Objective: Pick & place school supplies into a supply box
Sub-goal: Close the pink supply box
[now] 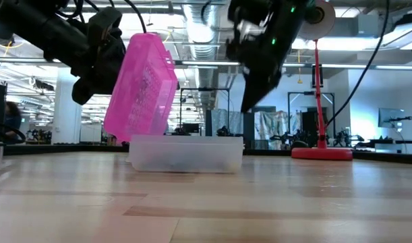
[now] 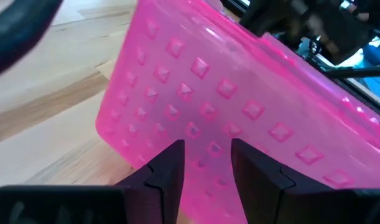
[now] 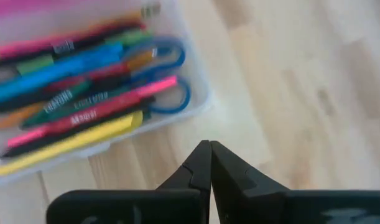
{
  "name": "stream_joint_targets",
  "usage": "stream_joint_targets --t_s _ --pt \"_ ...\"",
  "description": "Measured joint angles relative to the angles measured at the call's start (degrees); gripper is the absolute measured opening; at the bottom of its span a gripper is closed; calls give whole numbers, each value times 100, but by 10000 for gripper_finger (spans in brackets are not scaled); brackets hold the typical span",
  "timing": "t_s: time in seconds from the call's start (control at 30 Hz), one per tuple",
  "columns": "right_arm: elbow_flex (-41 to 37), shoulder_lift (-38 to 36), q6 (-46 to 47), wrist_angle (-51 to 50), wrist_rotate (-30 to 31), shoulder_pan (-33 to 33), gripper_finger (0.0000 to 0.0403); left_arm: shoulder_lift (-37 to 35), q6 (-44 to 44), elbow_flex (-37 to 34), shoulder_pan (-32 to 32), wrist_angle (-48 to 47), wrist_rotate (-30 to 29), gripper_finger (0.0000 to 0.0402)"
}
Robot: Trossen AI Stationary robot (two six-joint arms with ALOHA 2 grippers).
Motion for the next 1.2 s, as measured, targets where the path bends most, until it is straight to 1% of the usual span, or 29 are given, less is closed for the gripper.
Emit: stream_joint_targets --t_s 0.1,0.23,0.4,0.6,0.8,0.9,1.03,1.2 --pt "0 -392 -99 -20 144 0 0 0 4 0 74 17 5 125" --pt "0 -803 -216 36 152 13 0 0 241 0 138 280 116 125" --pt "0 -1025 -290 206 127 74 0 0 500 0 224 568 177 125" --pt "2 -887 -296 450 91 212 0 166 580 0 381 647 643 125" --pt "-4 -700 -436 822 -125 431 0 928 387 47 506 1288 1373 125" --pt "-4 -690 -454 1102 -271 587 0 1276 413 247 444 1351 1489 125" --pt "5 -628 -531 1461 -728 793 0 1596 723 540 340 1358 1543 125" --pt "-1 -221 -448 1520 -833 978 0 1617 970 693 341 1353 1451 125"
